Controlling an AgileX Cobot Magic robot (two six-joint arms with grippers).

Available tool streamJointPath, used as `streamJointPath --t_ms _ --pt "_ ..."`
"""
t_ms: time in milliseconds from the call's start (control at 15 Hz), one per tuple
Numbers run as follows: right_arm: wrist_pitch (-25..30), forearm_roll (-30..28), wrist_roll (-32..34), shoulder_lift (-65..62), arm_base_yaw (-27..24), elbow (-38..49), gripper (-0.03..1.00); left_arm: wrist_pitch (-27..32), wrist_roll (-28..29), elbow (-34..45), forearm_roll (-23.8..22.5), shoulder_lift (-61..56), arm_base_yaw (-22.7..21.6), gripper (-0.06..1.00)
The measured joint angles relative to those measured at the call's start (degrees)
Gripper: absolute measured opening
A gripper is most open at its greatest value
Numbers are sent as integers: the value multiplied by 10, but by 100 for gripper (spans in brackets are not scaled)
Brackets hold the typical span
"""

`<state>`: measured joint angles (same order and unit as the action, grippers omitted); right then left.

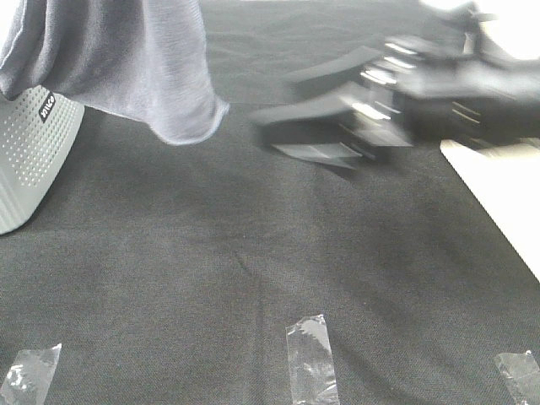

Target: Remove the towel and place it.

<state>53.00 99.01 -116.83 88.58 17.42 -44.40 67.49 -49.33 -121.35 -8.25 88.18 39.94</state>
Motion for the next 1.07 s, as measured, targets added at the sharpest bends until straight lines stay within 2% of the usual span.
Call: streamJointPath --t_ms 400,467,600,733,867,1067 --pt "-13 -27 56 94 68 -132 89 -2 0 0 19 0 0 0" --pt "-18 -51 65 108 96 -154 89 -5 0 0 24 0 0 0" --pt "-30 -72 85 113 127 -166 89 -7 0 0 24 0 0 0" --pt "-30 -78 89 113 127 -168 88 -7 1 0 24 0 0 0" --pt "-30 -85 102 113 127 -169 77 -11 2 0 23 0 0 0" --pt "-41 -87 115 113 127 -169 46 -11 3 0 23 0 0 0"
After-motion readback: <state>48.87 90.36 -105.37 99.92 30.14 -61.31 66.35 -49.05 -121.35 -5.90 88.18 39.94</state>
